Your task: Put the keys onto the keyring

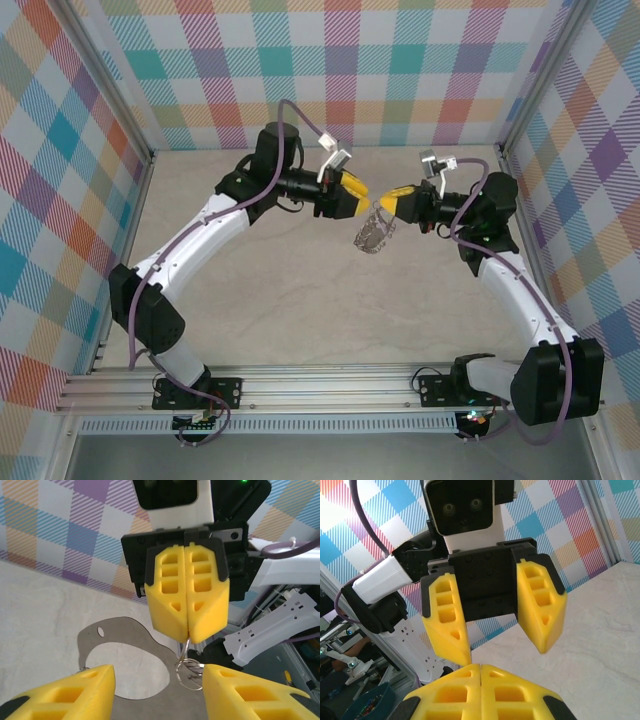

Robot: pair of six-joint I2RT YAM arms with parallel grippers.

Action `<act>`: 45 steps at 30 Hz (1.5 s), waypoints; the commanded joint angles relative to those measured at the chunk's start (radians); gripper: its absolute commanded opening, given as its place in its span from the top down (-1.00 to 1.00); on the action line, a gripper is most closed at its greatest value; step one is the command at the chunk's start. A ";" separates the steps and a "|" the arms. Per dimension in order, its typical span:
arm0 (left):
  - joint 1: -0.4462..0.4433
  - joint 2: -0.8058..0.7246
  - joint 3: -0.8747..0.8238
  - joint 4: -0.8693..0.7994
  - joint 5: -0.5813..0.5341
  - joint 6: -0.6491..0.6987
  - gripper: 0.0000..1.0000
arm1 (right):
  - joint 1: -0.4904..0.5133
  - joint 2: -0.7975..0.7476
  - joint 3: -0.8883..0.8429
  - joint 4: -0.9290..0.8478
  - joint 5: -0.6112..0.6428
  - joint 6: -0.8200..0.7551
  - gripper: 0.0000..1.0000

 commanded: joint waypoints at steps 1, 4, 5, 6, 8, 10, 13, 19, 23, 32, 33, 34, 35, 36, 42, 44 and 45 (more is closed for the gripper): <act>-0.009 0.010 0.046 -0.041 0.039 0.042 0.02 | 0.012 0.000 0.041 -0.005 -0.029 -0.041 1.00; -0.013 0.014 0.050 -0.046 0.042 0.046 0.02 | 0.018 0.001 0.044 -0.017 -0.028 -0.048 1.00; -0.013 0.013 0.052 -0.047 0.042 0.046 0.02 | 0.020 0.001 0.045 -0.021 -0.026 -0.051 1.00; -0.014 0.013 0.052 -0.047 0.041 0.048 0.02 | 0.021 0.001 0.045 -0.024 -0.026 -0.054 1.00; -0.016 0.013 0.051 -0.047 0.040 0.049 0.01 | 0.025 0.004 0.048 -0.029 -0.028 -0.059 1.00; -0.018 0.013 0.050 -0.047 0.039 0.049 0.01 | 0.029 0.007 0.051 -0.036 -0.026 -0.064 1.00; -0.021 0.015 0.052 -0.047 0.039 0.049 0.01 | 0.035 0.012 0.053 -0.043 -0.025 -0.070 1.00; -0.027 0.020 0.052 -0.052 0.041 0.055 0.02 | 0.042 0.019 0.057 -0.043 -0.021 -0.074 1.00; -0.030 0.024 0.055 -0.060 0.042 0.063 0.07 | 0.044 0.020 0.060 -0.046 -0.022 -0.077 1.00; -0.041 0.038 0.070 -0.085 0.046 0.081 0.18 | 0.046 0.021 0.059 -0.050 -0.020 -0.081 1.00; -0.040 0.039 0.072 -0.083 0.046 0.080 0.21 | 0.046 0.021 0.059 -0.050 -0.020 -0.081 1.00; -0.042 0.040 0.072 -0.083 0.046 0.080 0.25 | 0.047 0.021 0.059 -0.049 -0.020 -0.082 1.00; -0.044 0.040 0.073 -0.082 0.048 0.080 0.30 | 0.047 0.021 0.059 -0.053 -0.020 -0.084 1.00; -0.045 0.041 0.074 -0.081 0.048 0.079 0.35 | 0.049 0.022 0.059 -0.058 -0.021 -0.088 1.00; -0.049 0.047 0.081 -0.080 0.053 0.075 0.78 | 0.050 0.017 0.059 -0.098 -0.020 -0.118 1.00; -0.050 0.046 0.082 -0.078 0.052 0.072 1.00 | 0.050 0.014 0.061 -0.113 -0.014 -0.128 1.00; -0.051 0.046 0.081 -0.077 0.050 0.071 1.00 | 0.050 0.012 0.064 -0.121 -0.010 -0.131 1.00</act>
